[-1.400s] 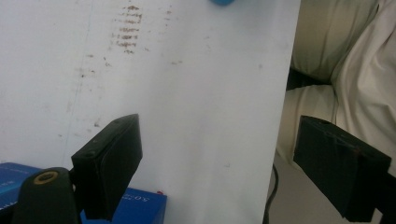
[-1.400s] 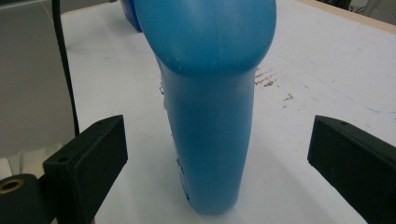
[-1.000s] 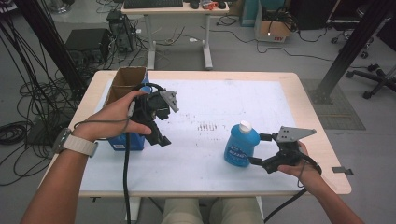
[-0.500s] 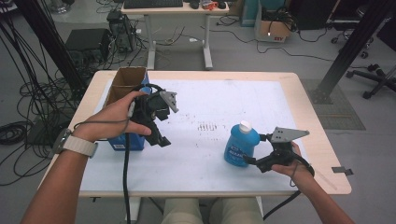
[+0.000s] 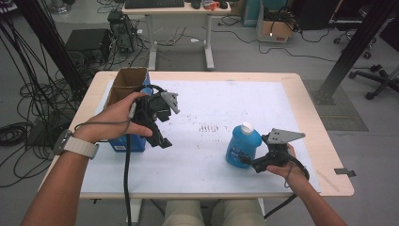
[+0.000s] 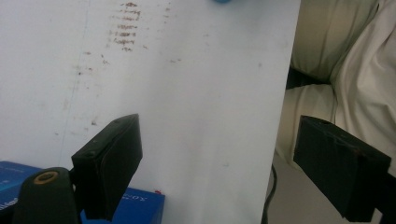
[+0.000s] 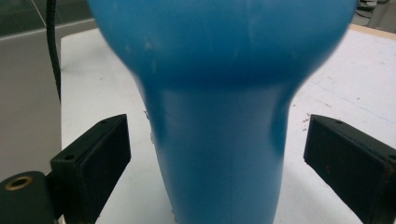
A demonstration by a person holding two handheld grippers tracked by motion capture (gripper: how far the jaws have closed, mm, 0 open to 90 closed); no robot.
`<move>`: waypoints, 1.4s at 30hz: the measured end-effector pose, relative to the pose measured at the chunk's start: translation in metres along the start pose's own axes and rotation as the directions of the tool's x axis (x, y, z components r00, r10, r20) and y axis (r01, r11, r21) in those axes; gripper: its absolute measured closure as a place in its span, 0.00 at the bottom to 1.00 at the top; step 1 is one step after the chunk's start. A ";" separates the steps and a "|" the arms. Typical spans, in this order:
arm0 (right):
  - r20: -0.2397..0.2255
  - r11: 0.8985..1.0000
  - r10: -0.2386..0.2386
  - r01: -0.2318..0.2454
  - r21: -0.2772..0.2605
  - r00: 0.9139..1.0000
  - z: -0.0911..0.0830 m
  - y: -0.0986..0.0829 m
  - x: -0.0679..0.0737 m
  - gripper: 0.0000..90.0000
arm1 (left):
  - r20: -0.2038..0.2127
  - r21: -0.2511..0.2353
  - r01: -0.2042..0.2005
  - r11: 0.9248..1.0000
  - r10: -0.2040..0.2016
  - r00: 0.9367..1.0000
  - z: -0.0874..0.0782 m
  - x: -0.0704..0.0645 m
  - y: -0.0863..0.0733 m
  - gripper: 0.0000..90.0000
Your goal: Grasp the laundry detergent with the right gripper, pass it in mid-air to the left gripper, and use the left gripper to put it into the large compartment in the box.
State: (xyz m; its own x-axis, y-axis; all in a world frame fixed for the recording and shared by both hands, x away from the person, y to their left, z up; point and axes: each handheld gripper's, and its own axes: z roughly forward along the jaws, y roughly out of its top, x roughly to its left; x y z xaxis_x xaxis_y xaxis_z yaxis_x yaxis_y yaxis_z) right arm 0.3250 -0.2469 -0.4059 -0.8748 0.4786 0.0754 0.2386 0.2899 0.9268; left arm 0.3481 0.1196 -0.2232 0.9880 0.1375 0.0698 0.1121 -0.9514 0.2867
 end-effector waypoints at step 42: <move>-0.019 0.996 -0.007 0.005 -0.084 1.000 0.013 -0.008 0.001 0.46 | 0.009 0.011 0.010 1.000 -0.010 1.000 0.004 0.003 0.001 0.18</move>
State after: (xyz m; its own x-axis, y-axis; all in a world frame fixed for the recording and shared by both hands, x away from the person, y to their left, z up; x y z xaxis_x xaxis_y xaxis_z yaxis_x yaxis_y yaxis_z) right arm 0.3271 -0.2381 -0.4178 -0.8844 0.4605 0.0763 0.1977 0.2215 0.9549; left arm 0.3514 0.1179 -0.2267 0.9878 0.1446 0.0578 0.1233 -0.9529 0.2772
